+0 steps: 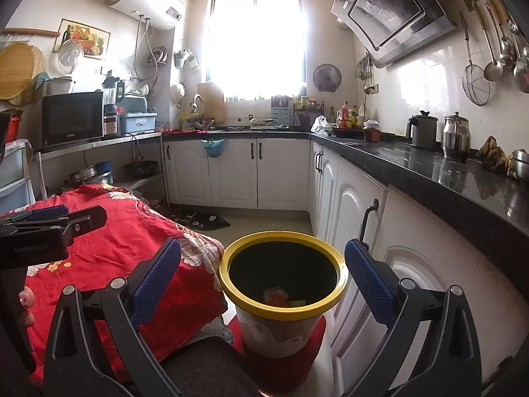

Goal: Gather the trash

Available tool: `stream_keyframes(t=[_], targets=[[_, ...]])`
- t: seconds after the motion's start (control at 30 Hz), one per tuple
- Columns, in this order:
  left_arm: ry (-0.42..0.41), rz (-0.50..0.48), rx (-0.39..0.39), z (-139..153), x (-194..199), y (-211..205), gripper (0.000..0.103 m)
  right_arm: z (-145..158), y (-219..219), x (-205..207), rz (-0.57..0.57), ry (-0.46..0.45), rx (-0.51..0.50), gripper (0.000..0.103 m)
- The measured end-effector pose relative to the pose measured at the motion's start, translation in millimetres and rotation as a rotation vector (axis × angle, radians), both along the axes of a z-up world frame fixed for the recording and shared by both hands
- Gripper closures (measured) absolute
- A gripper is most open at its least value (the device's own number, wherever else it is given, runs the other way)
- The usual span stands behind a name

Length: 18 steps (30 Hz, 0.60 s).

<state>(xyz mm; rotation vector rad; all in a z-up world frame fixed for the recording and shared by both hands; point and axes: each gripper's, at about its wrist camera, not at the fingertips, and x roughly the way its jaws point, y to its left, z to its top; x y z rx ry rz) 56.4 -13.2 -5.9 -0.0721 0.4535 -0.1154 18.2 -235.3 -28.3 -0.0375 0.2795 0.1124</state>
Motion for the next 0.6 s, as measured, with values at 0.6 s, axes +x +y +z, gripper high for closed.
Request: stream_keyframes(t=[0.6], targets=[[-0.002, 0.000, 0.000, -0.2, -0.6, 1.2, 0.011, -1.0, -1.8, -0.4, -0.006, -0.009, 0.002, 0.006]])
